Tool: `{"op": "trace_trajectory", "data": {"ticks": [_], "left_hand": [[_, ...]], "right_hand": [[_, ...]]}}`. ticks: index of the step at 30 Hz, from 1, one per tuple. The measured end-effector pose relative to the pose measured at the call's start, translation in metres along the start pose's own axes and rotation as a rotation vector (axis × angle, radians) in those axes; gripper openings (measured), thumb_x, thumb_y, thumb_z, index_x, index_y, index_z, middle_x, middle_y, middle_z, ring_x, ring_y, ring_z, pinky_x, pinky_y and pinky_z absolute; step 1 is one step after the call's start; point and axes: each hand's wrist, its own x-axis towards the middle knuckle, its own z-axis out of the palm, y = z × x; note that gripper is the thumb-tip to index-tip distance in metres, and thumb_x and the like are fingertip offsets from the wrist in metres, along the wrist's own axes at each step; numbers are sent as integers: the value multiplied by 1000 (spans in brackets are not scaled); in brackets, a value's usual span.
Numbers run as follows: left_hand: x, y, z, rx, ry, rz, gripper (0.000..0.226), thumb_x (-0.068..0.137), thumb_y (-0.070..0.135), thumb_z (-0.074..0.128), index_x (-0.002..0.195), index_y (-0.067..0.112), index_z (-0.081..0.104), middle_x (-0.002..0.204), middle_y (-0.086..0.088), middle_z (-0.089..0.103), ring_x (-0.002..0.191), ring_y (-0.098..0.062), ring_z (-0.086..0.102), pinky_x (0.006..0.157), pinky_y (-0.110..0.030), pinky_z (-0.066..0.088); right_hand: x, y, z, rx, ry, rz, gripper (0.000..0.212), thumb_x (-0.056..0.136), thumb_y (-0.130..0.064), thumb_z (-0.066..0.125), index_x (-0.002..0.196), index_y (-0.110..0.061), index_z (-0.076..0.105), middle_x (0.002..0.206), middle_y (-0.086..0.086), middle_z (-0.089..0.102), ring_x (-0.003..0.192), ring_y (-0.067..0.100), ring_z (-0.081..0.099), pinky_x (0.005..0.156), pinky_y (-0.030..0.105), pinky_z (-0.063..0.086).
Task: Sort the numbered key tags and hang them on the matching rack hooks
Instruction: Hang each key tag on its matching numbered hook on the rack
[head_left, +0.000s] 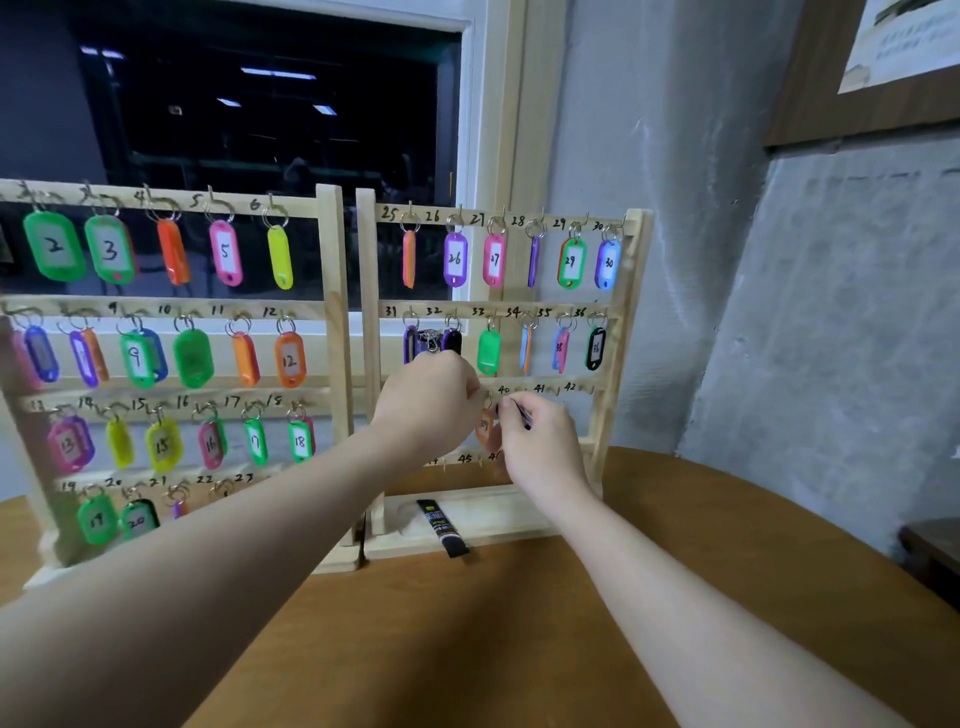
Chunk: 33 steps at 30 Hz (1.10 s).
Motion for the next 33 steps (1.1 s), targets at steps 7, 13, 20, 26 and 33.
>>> {"op": "trace_trajectory", "data": {"ticks": [7, 13, 20, 26, 33], "left_hand": [[-8, -5, -2, 44, -30, 7, 30, 94, 22, 54, 73, 14, 73, 64, -4, 65, 61, -25, 62, 58, -37, 58], [-28, -23, -9, 41, -63, 11, 26, 92, 23, 56, 68, 21, 69, 66, 0, 66, 64, -24, 63, 62, -37, 57], [-86, -37, -30, 50, -168, 5, 19, 87, 18, 58, 79, 17, 75, 74, 0, 70, 71, -25, 65, 64, -33, 54], [-176, -63, -74, -43, -272, -55, 13, 90, 14, 64, 83, 18, 75, 63, 8, 71, 51, 5, 58, 53, -14, 45], [-319, -119, -109, -122, -274, -247, 8, 91, 22, 70, 87, 22, 77, 74, 10, 72, 68, 0, 62, 66, -21, 44]], "right_hand": [[8, -2, 9, -88, -29, 49, 33, 91, -33, 43, 74, -12, 62, 66, 8, 69, 61, 36, 67, 63, 54, 60], [1, 3, 2, -106, -86, 76, 34, 102, -27, 49, 82, -4, 66, 67, 12, 71, 46, 21, 64, 60, 37, 55], [-54, 3, -30, -187, -166, 160, 37, 102, -25, 55, 78, 1, 68, 51, -3, 64, 36, 9, 54, 40, 16, 39], [-147, -37, -31, -225, -343, 124, 30, 94, -21, 61, 68, -9, 69, 53, -7, 66, 45, 10, 56, 45, 13, 40], [-271, -63, 17, -233, -533, -17, 18, 87, -30, 74, 70, -24, 70, 60, -9, 62, 62, 9, 57, 61, 25, 44]]}}
